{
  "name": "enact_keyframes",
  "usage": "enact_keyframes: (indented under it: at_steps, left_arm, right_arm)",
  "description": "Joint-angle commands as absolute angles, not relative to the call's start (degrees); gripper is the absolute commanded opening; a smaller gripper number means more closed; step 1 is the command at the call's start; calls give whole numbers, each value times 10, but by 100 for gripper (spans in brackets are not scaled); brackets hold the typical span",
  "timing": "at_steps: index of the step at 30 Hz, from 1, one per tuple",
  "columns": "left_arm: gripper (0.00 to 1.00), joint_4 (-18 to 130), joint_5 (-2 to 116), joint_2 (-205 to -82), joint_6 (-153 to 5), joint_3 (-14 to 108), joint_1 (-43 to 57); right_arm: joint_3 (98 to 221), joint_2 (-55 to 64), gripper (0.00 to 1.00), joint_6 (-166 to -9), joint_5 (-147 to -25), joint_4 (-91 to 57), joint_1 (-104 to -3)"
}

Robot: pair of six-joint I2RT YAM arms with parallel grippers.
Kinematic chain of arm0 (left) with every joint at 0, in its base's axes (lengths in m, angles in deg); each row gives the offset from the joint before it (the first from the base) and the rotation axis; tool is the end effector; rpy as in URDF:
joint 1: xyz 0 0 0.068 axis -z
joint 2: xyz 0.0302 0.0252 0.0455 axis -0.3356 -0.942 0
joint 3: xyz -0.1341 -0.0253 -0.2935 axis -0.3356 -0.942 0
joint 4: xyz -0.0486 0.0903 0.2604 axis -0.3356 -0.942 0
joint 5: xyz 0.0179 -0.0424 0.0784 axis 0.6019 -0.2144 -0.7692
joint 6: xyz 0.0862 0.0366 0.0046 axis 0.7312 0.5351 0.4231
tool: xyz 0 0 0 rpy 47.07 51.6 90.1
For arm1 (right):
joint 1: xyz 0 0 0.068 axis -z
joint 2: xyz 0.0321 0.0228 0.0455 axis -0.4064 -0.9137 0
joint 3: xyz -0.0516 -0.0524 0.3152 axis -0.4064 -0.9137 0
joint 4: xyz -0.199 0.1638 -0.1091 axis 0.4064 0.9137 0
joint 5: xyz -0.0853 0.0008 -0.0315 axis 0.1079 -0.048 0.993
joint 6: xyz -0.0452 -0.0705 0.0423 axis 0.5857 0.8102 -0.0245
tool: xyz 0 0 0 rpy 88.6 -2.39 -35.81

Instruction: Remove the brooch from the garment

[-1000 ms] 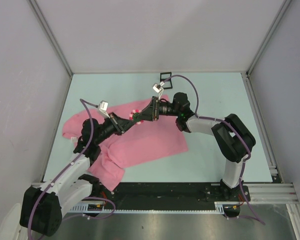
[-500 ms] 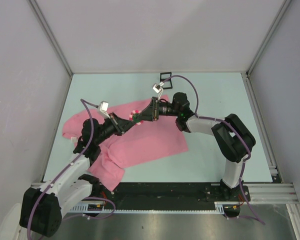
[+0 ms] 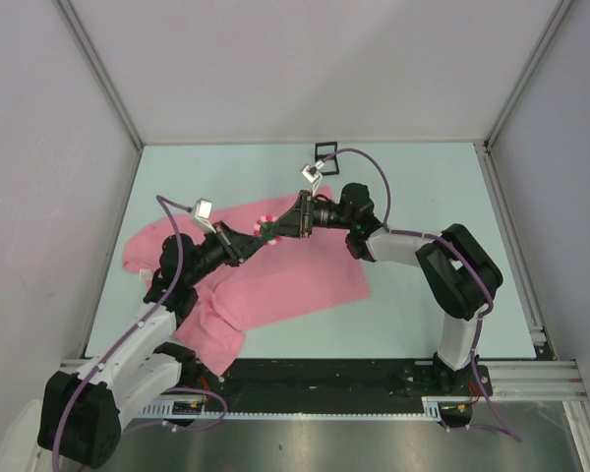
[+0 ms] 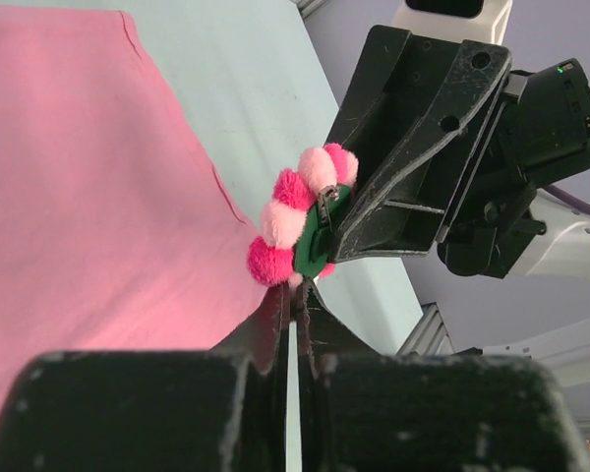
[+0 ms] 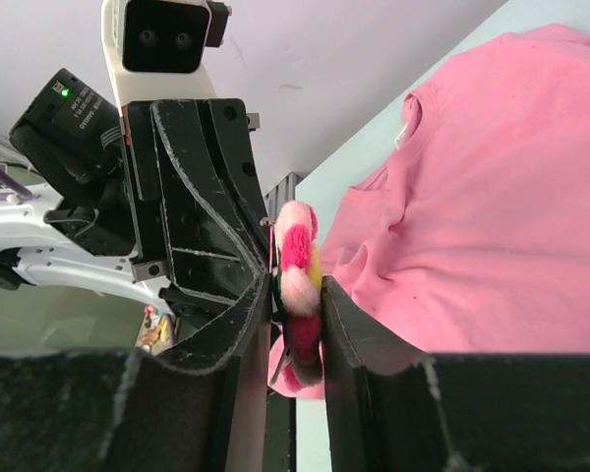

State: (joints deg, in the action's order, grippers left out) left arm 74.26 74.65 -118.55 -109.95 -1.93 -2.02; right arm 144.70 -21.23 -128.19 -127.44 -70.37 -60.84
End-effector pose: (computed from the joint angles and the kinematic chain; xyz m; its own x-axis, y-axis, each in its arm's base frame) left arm 0.2084 -0.1052 0.2737 -0.5831 -0.5143 -0.6289 0.3811 0.5105 -0.7708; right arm 0.3345 0.3310 0.2855 -0.6622 0.1004 -0.7426 -0.7468 -0.0074 0.6650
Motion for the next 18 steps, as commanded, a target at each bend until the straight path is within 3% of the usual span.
enact_keyframes:
  at_steps: [1, 18]
  left_arm:
    - [0, 796, 756, -1173, -1126, -26, -13]
    - [0, 843, 753, -1159, -1161, -59, -12]
  right_arm:
    - [1433, -205, 28, -1300, -1246, -747, -604]
    - [1408, -205, 31, -1329, -1217, -785, -591]
